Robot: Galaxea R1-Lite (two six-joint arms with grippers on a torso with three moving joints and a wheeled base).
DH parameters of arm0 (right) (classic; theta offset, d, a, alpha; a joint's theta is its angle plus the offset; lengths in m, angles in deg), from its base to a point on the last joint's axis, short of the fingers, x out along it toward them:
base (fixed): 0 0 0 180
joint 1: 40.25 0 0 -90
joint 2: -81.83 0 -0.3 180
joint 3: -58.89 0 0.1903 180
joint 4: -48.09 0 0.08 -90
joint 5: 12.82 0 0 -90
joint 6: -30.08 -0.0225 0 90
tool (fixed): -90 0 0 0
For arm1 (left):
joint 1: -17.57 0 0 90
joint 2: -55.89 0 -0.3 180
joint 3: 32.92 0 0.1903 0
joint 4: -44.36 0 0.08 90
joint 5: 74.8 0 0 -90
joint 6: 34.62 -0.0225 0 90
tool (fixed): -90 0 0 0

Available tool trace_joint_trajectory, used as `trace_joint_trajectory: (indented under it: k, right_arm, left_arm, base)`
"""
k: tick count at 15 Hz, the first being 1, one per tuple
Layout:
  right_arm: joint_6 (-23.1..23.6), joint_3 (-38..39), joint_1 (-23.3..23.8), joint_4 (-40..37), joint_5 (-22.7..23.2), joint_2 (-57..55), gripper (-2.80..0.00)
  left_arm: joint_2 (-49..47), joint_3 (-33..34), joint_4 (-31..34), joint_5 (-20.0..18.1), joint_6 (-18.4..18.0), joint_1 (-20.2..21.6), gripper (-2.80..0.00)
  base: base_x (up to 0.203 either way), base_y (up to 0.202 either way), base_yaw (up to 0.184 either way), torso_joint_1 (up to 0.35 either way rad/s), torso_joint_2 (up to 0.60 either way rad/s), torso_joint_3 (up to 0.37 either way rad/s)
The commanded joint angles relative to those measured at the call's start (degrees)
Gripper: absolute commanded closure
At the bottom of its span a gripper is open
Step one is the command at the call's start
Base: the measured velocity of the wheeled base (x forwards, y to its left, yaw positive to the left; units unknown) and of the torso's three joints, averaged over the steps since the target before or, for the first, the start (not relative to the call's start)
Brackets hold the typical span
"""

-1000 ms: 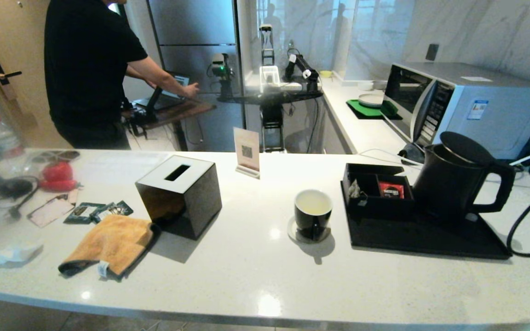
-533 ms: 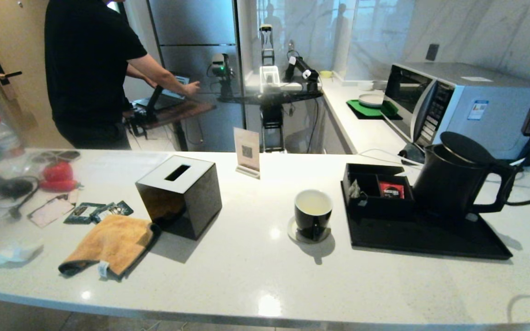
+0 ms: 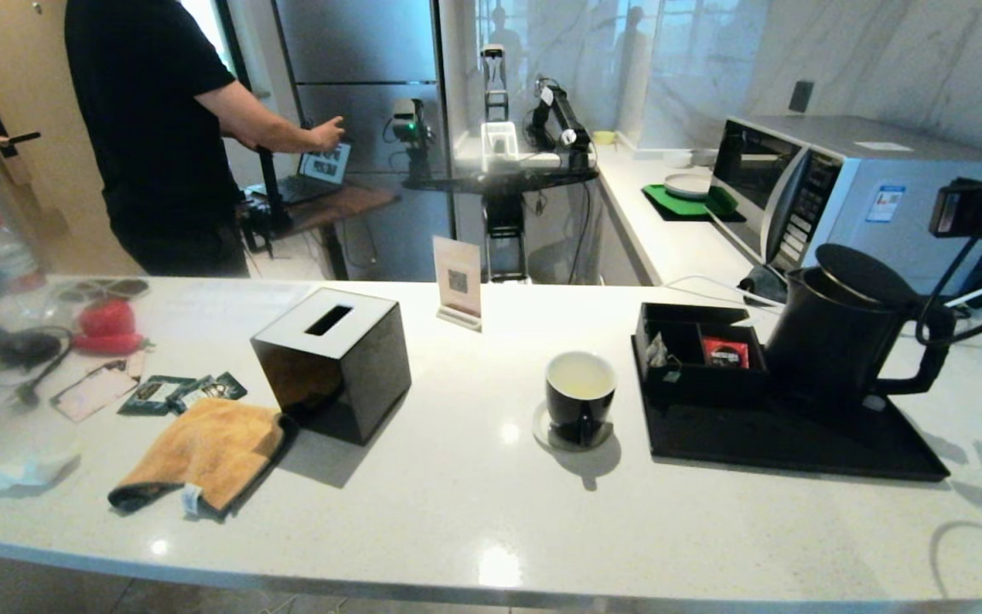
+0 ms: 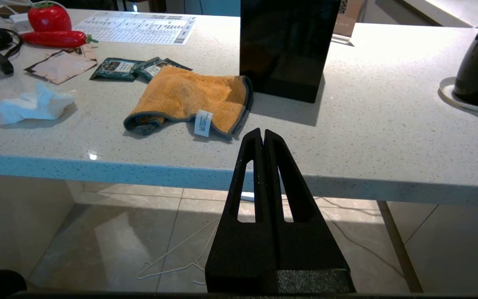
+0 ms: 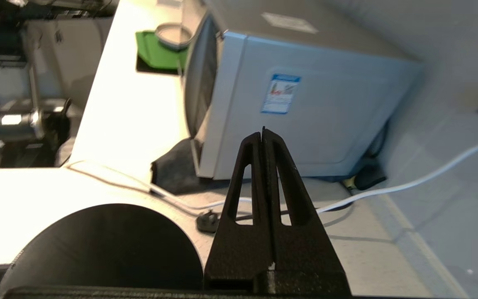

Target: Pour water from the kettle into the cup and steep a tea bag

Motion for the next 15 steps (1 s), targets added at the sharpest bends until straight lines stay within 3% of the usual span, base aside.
trace_joint_trajectory:
  k: [1,7,15]
  right_arm:
    - [0.06,-3.22,-1.2,-1.95,0.28,-2.26,0.0]
    - [0.14,-3.67,-4.57,-2.65,-0.03,-6.1,0.0]
    - [0.32,-4.35,-4.77,-2.14,-0.58,-10.61,0.0]
  left_arm:
    - [-0.06,0.0,0.0,0.04,0.04,0.0,0.0]
    - [-0.06,0.0,0.0,0.04,0.04,0.0,0.0]
    - [-0.06,0.0,0.0,0.04,0.04,0.0,0.0]
  base:
    - [0.0,0.0,0.0,0.0,0.0,0.0]
    - [0.0,0.0,0.0,0.0,0.0,0.0]
    - [0.0,0.0,0.0,0.0,0.0,0.0]
